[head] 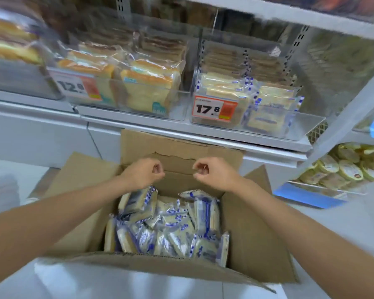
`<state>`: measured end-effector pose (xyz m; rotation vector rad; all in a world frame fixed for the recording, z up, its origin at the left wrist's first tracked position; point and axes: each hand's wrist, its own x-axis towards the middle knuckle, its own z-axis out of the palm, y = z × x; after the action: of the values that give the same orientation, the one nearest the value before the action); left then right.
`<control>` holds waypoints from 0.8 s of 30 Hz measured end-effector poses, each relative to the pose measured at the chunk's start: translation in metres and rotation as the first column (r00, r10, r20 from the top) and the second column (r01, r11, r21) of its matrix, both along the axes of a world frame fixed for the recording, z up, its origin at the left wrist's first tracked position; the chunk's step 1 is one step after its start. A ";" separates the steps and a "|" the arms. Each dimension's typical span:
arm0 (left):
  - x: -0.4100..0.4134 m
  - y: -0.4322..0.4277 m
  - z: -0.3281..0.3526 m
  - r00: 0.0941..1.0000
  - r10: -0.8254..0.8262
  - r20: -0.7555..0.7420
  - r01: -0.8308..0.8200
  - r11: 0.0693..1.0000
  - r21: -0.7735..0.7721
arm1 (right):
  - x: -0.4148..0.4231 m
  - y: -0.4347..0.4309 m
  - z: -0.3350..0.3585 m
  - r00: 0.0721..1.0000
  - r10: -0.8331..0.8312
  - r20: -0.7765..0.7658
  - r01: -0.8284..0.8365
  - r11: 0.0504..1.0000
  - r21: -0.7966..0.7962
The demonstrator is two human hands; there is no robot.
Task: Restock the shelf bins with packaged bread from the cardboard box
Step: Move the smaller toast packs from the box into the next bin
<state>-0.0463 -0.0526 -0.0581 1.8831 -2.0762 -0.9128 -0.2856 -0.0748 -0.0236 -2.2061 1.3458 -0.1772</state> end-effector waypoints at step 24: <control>0.008 0.045 -0.102 0.961 0.181 -0.208 -0.040 0.839 0.543 | 0.069 0.021 -0.159 0.980 0.193 0.053 -0.200 0.955 0.219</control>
<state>-0.0384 -0.0075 -0.1596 1.9613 -1.6466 -1.7425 -0.2170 -0.0540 -0.1827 -2.1198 1.0642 0.0139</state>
